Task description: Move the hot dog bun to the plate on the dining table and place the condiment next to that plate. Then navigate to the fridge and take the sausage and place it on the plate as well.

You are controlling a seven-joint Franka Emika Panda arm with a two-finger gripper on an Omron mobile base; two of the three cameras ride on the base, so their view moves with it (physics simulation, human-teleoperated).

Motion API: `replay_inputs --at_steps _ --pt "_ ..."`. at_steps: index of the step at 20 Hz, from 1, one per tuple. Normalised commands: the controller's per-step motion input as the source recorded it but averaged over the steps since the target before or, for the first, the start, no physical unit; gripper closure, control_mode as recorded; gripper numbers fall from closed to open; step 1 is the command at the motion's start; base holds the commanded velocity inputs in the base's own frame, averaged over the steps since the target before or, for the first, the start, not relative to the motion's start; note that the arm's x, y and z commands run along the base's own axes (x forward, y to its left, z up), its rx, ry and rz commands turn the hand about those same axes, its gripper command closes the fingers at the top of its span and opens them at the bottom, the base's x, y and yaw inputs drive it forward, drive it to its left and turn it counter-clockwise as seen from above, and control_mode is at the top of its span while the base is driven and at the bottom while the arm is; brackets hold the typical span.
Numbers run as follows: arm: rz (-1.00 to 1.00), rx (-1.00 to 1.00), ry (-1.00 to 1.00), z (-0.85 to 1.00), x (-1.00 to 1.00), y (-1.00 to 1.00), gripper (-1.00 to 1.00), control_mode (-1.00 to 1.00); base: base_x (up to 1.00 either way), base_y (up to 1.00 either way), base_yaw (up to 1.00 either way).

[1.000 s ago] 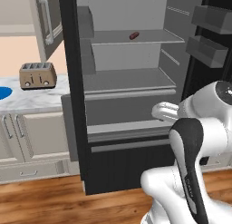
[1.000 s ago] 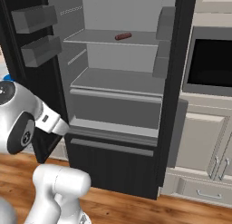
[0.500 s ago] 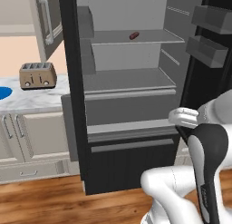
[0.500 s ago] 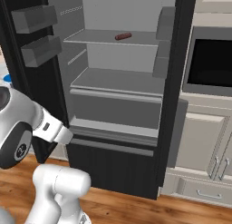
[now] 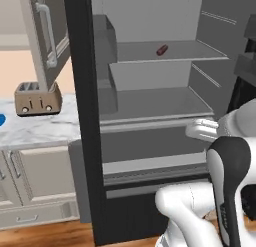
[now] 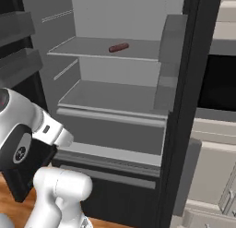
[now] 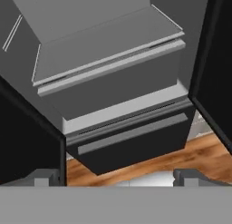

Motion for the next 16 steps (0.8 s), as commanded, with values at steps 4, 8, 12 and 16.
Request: replay_inputs --at_steps 4,8,12,16 --pt "0.00 0.00 0.00 0.00 0.00 0.00 -1.00 1.00 0.93 -0.25 -0.07" --pt "0.00 0.00 0.00 0.00 0.00 0.00 -1.00 1.00 0.88 -0.16 -0.07" --pt "0.00 0.00 0.00 0.00 0.00 0.00 -1.00 1.00 0.85 -0.12 -0.04" --pt "-0.04 -0.02 0.01 0.58 0.56 0.00 -1.00 -1.00 0.00 0.00 0.00"
